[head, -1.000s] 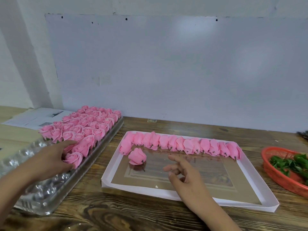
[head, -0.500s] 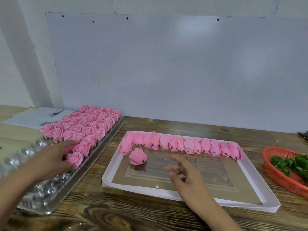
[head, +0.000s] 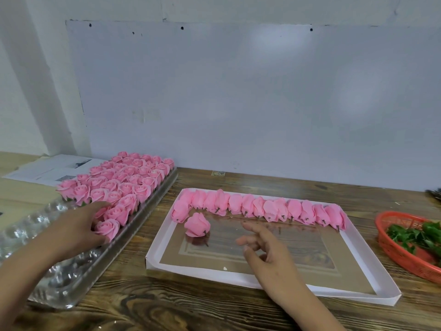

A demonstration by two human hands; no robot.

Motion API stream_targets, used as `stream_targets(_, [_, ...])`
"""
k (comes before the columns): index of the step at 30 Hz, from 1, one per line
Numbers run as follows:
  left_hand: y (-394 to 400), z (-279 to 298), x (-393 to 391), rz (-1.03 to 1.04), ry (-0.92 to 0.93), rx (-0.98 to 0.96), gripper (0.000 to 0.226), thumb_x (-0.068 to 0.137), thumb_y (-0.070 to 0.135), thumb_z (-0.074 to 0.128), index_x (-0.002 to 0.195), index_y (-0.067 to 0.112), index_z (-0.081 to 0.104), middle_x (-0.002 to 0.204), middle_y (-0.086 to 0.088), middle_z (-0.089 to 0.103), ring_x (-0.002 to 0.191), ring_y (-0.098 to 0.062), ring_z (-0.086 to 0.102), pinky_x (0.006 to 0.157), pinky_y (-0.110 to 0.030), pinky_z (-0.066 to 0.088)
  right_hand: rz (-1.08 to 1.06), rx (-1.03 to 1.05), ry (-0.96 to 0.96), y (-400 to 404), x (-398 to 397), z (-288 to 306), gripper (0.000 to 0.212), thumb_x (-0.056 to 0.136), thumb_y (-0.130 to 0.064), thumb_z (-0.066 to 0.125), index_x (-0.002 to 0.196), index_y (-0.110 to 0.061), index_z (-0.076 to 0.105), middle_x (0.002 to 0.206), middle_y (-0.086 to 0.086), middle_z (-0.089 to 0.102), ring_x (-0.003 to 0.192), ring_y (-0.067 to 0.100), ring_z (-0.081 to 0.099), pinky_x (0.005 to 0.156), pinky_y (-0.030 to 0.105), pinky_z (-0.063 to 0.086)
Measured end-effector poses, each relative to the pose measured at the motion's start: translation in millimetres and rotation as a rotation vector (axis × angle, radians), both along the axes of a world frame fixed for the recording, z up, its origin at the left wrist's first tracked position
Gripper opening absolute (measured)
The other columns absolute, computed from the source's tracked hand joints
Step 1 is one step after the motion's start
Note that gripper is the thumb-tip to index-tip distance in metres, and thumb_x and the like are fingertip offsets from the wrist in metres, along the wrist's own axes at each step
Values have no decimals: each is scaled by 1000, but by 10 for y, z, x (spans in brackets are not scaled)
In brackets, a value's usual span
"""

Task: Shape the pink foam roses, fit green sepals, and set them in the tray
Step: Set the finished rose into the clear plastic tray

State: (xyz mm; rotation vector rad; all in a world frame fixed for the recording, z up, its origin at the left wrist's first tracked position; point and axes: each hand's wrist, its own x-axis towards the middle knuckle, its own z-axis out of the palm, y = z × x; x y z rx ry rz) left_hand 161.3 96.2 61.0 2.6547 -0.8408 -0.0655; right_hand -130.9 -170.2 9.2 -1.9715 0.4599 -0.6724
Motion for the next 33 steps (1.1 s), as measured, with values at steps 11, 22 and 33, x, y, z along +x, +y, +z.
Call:
stream_targets(11, [68,-100,84,8,49,-32,92,73,21,86,151,27,39,101,-3,71,76,-15,68,70,-34,59,-7,-18,7,7,7,-8,45,93,-5,58,123,-38,54,100,-21,69,90,8,62,73,14,45])
stream_targets(22, [-318,55,-777,-193,-228,-195,51,85,42,73,132,42,54,112,24,58,95,4,54,76,-16,44,3,-3,17,49,-11,62,45,93,-3,57,120,-39,54,99,-23,69,89,6,62,75,15,45])
stream_targets(33, [-981,-388,-1359,-715,125,10,34,78,66,69,106,47,66,96,25,56,94,7,53,84,-11,44,20,-9,32,86,-10,101,41,92,-4,58,119,-34,56,95,-9,72,87,2,61,74,12,43])
